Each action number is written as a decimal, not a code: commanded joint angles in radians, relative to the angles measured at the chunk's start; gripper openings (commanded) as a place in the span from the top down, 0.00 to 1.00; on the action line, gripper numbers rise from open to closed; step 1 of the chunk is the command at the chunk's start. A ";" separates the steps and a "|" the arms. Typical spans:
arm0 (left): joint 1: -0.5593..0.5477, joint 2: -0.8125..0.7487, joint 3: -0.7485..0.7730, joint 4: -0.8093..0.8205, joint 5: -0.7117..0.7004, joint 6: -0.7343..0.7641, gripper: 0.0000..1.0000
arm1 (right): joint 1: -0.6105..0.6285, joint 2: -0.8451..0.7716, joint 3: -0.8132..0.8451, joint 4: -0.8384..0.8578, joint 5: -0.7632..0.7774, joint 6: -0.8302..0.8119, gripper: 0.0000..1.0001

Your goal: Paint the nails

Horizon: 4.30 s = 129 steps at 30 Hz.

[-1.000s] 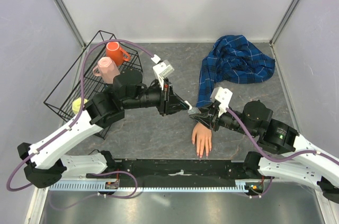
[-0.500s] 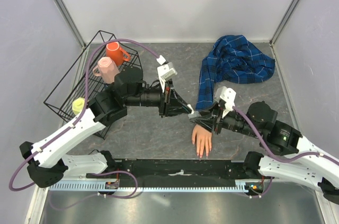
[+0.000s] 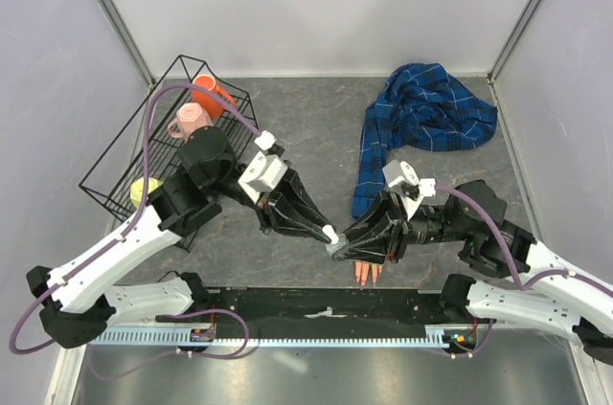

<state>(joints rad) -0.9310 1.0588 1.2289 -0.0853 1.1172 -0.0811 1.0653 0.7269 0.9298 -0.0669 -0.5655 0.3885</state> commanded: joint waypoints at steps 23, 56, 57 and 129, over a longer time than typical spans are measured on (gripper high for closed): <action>-0.020 -0.177 0.095 -0.355 -1.013 -0.443 0.26 | -0.005 0.134 0.202 -0.080 0.424 -0.257 1.00; -0.020 0.012 0.166 -0.261 -0.999 -0.454 0.89 | -0.007 0.217 0.279 -0.146 0.653 -0.295 1.00; -0.020 0.010 0.161 -0.260 -0.993 -0.450 0.98 | -0.007 0.212 0.276 -0.146 0.647 -0.292 1.00; 0.034 0.158 0.452 -0.464 -0.929 -0.381 0.72 | -0.007 0.261 0.331 -0.068 0.767 -0.367 1.00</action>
<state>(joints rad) -0.8986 1.2312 1.6947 -0.5728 0.1078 -0.4450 1.0599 0.9943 1.2182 -0.1860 0.1848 0.0208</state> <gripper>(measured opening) 0.345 0.287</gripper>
